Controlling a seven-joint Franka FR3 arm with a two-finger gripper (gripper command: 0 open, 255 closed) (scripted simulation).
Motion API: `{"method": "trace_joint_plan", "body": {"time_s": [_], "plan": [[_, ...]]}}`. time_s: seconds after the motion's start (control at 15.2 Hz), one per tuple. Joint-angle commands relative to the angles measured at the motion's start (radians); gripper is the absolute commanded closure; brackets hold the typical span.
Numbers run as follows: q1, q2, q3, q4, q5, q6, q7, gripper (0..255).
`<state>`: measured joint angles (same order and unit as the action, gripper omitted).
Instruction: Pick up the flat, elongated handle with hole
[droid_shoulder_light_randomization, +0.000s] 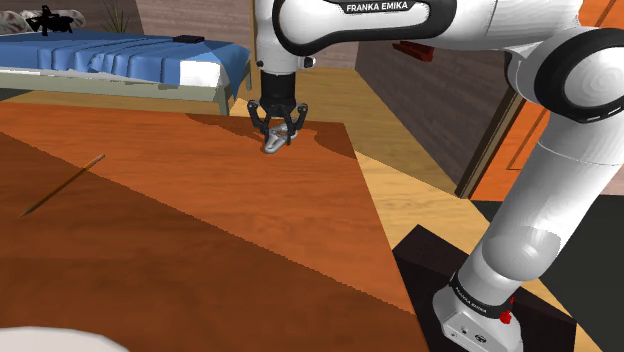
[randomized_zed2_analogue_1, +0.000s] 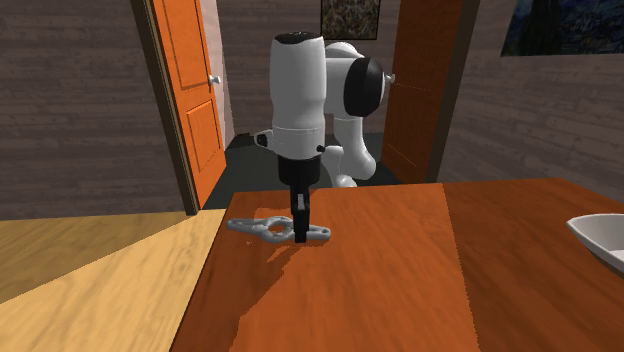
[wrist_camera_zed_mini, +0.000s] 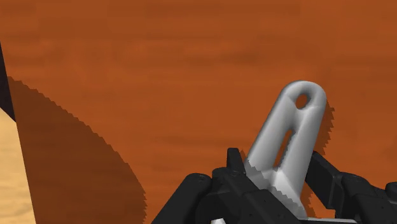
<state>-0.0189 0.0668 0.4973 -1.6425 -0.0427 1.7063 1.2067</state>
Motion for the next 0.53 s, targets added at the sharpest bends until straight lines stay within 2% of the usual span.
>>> {"method": "trace_joint_plan", "body": {"time_s": [0.0, 0.46], "plan": [[0.000, 0.000, 0.000, -0.002, 0.000, 0.001, 0.000, 255], [0.000, 0.003, 0.000, 0.013, -0.001, -0.012, 0.000, 255]]}}
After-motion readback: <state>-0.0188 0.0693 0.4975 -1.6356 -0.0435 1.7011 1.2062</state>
